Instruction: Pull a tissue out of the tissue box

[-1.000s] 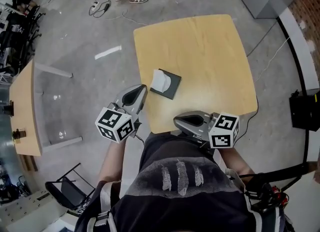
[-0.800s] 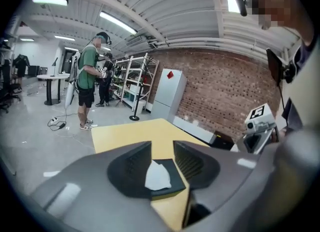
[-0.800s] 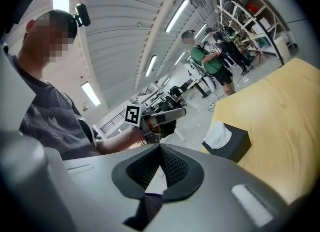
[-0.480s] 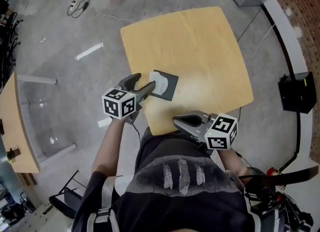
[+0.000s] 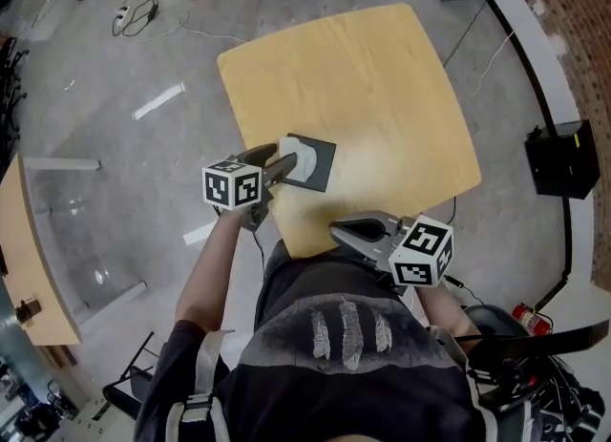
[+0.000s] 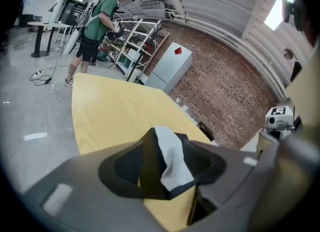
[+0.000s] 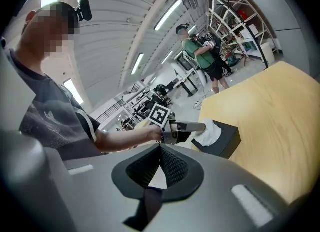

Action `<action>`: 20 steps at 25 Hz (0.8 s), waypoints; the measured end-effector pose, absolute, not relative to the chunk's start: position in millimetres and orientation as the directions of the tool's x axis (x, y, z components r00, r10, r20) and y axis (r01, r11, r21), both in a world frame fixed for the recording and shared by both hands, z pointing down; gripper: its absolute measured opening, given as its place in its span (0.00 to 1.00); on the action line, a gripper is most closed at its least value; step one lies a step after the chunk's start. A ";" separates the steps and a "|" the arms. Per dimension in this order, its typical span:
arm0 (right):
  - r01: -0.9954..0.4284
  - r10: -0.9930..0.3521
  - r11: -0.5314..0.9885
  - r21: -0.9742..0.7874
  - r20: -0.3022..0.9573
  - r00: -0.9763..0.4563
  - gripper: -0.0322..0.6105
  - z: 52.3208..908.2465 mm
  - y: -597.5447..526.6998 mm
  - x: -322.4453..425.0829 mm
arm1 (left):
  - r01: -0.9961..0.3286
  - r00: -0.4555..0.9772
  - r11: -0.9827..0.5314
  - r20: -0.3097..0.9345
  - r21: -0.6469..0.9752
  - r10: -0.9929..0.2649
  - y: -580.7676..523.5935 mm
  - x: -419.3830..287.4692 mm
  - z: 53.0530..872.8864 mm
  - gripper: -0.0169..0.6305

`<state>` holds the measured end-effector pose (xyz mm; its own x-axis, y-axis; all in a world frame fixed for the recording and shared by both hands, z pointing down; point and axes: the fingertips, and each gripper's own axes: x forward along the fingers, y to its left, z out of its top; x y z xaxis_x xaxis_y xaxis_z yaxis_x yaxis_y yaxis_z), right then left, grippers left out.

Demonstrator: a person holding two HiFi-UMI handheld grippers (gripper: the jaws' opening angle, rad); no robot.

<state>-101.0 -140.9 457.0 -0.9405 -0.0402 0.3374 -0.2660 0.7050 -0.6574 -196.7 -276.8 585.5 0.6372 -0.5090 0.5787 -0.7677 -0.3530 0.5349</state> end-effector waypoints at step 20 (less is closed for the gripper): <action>-0.262 -0.043 0.719 -0.644 0.335 -0.941 0.05 456.5 -138.8 -87.8 | -0.787 0.607 -0.321 0.566 0.527 -0.558 -273.1 -200.9 578.1 0.04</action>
<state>-87.8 -138.8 456.5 -0.9412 -0.0430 0.3352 -0.2622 0.7186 -0.6441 -200.9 -273.1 578.1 0.6066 -0.5582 0.5661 -0.7870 -0.3208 0.5270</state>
